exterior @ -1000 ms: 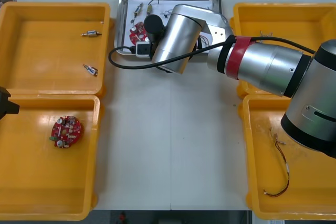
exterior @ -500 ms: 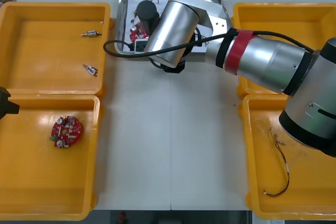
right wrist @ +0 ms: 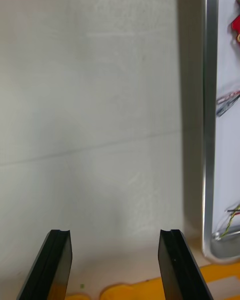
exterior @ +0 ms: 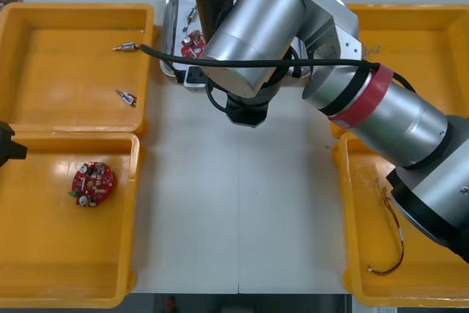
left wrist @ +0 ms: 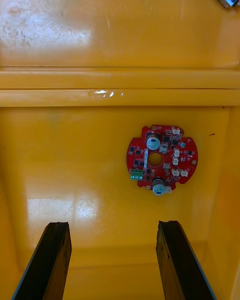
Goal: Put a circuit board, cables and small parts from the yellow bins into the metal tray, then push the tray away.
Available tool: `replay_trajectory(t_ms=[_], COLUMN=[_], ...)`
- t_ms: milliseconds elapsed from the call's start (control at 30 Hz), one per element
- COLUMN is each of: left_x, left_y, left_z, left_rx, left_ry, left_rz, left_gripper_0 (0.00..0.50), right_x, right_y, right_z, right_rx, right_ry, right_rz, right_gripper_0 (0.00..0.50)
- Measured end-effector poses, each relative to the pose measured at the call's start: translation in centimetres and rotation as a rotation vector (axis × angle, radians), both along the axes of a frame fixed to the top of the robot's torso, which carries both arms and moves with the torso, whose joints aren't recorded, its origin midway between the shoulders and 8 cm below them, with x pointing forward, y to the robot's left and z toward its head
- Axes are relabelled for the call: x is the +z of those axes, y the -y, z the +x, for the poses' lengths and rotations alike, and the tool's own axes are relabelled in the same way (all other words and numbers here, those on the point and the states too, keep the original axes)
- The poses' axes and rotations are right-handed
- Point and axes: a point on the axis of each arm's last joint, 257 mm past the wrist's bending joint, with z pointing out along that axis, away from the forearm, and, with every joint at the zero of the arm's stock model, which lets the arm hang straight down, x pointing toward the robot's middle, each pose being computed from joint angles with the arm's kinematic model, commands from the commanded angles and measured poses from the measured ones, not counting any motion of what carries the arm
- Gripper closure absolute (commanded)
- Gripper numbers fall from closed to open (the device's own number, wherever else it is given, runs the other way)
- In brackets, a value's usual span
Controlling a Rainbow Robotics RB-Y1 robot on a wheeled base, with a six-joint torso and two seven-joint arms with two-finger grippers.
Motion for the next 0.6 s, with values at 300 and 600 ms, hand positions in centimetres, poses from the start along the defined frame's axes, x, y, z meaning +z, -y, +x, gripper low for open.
replay_trajectory(t_ms=[300,600], left_x=[0.0,0.0], left_y=[0.0,0.0], left_z=[0.0,0.0], left_rx=[0.0,0.0], left_ry=[0.0,0.0], left_rz=[0.0,0.001], left_gripper_0=[0.0,0.0], right_x=[3.6,3.2], right_y=[1.0,5.1], right_z=[-3.2,-6.6], right_rx=[-0.06,-0.284], right_ry=[0.033,0.029], right_rz=[0.216,0.45], right_gripper_0=[0.0,0.0])
